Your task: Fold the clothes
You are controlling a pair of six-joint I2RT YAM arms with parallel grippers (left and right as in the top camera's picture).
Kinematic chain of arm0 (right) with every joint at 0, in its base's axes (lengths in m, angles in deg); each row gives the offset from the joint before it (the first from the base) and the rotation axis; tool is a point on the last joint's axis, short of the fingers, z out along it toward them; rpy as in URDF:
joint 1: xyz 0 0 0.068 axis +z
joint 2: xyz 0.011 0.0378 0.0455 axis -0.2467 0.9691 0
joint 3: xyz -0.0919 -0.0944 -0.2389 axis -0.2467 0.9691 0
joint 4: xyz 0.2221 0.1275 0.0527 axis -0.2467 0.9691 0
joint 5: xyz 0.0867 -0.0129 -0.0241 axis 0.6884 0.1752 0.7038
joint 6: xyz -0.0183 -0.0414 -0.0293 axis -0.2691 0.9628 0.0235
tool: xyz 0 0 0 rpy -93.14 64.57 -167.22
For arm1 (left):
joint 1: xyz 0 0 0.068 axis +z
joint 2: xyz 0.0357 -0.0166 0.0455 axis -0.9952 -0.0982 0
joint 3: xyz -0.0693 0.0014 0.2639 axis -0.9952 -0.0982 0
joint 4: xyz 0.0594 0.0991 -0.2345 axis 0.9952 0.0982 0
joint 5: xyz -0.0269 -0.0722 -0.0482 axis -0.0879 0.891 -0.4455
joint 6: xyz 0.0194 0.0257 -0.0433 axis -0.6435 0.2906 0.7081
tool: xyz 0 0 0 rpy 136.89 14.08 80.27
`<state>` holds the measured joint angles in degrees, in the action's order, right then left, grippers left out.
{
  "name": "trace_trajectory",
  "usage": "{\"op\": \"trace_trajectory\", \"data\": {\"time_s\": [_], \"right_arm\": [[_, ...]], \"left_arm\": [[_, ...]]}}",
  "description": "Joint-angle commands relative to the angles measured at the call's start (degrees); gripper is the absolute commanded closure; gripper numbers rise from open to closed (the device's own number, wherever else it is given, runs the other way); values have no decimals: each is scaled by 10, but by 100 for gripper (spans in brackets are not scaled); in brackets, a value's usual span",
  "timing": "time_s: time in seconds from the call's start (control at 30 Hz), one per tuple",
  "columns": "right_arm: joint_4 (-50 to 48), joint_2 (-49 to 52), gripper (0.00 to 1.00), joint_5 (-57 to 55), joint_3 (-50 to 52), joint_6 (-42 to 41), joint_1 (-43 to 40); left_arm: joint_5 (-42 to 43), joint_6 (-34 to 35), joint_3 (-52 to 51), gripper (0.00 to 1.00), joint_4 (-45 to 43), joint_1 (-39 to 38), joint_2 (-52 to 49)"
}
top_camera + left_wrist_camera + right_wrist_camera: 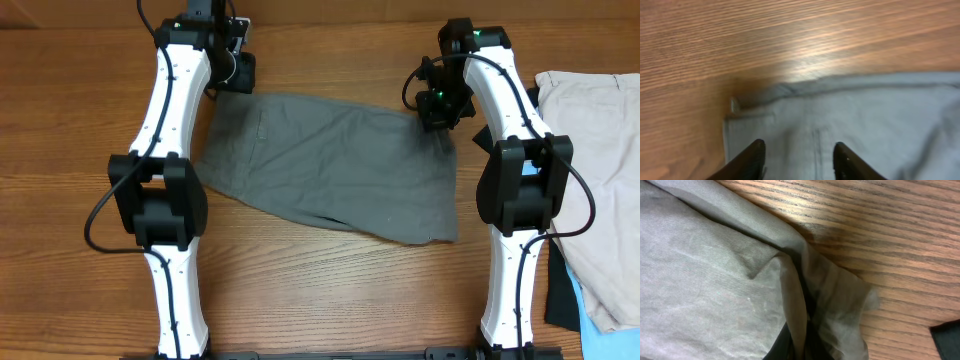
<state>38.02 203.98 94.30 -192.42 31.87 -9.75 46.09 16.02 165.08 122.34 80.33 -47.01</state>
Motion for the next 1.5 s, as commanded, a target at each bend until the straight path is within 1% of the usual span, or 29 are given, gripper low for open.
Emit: {"op": "trace_trajectory", "data": {"time_s": [0.0,0.1,0.17,0.3,0.4,0.5,0.63,0.77,0.8,0.83,0.87,0.97,1.03,1.17,1.37,1.47], "right_arm": [[-2,2,96,10,5,-1,0],[-3,2,96,10,5,-1,0],[-3,2,96,10,5,-1,0],[-3,2,96,10,5,-1,0],[-2,2,96,10,6,-1,0],[-3,2,96,10,6,-1,0],[-3,2,96,10,6,-1,0],[-2,2,93,10,6,-1,0],[-2,2,92,10,6,-1,0],[-3,2,92,10,6,-1,0],[-3,2,92,10,6,-1,0],[-3,2,91,10,6,-1,0],[-2,2,89,10,6,-1,0],[-3,2,89,12,6,-3,0],[-2,2,89,16,6,-3,0],[-2,2,89,16,6,-3,0]], "left_arm": [[13,0,4,48,-19,22,-42],[49,-3,4,43,-38,37,-69],[73,-3,4,42,-54,50,-86],[103,-3,4,42,-70,65,-97],[108,-8,4,38,-75,74,-98],[112,-9,4,38,-74,76,-98],[154,-12,4,40,-71,73,-100],[184,-11,4,49,-65,69,-100],[188,-11,4,53,-63,69,-100],[190,-11,4,60,-59,69,-100],[195,-11,4,65,-56,69,-99],[214,-11,5,72,-42,69,-96],[215,-11,5,74,-29,69,-92],[198,-16,5,73,-1,69,-87],[96,-19,4,69,21,63,-87],[93,-40,4,69,22,55,-87]]}}
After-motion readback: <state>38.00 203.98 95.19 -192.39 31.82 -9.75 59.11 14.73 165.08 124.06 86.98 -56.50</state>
